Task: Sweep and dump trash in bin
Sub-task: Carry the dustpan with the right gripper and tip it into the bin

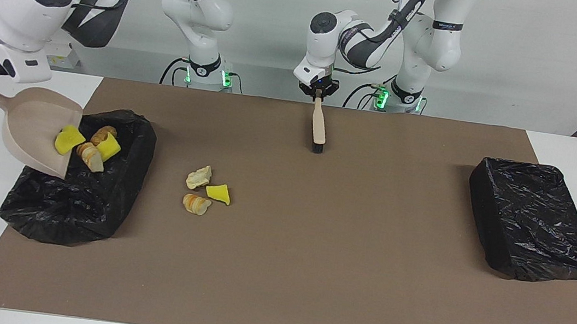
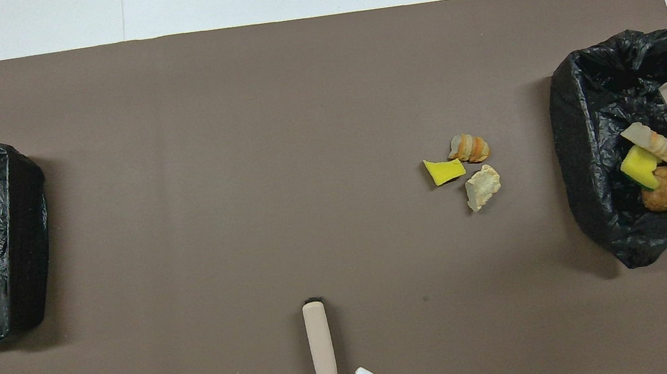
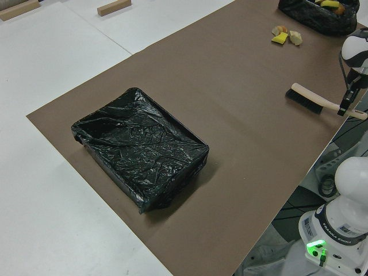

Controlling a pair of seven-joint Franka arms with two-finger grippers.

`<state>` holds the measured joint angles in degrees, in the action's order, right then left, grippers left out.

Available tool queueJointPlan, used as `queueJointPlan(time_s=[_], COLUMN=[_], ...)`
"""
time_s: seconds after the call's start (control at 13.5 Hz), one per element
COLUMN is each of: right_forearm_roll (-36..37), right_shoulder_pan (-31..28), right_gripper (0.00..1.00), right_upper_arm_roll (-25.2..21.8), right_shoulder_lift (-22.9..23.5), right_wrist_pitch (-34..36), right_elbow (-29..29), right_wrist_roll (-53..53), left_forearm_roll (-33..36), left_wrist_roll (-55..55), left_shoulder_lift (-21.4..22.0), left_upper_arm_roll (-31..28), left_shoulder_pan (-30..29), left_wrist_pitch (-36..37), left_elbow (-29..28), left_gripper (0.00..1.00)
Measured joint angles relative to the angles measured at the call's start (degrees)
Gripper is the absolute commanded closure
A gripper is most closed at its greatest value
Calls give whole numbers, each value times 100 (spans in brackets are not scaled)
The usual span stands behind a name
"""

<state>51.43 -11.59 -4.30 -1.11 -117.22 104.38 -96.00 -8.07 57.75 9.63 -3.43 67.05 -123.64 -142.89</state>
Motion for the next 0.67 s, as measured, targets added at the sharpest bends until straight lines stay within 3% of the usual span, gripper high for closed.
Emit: queueJointPlan(time_s=[0.22, 0.44, 0.67], right_forearm_roll=[14, -75, -893], right_shoulder_pan=[487, 1087, 1222], right_gripper=[100, 100, 100], right_upper_arm_roll=[17, 91, 385], right_shoulder_lift=[-238, -294, -292], right_wrist_pitch=[902, 1724, 2136], right_elbow=[-284, -426, -425], right_wrist_roll=[56, 890, 2094], left_forearm_roll=[7, 191, 521], left_wrist_roll=[-177, -994, -2120], left_shoulder_lift=[3, 10, 28], left_upper_arm_roll=[-75, -105, -134], left_shoulder_pan=[-246, -788, -1630], left_wrist_pitch=[-53, 60, 633], left_elbow=[194, 687, 1561], left_gripper=[0, 0, 0])
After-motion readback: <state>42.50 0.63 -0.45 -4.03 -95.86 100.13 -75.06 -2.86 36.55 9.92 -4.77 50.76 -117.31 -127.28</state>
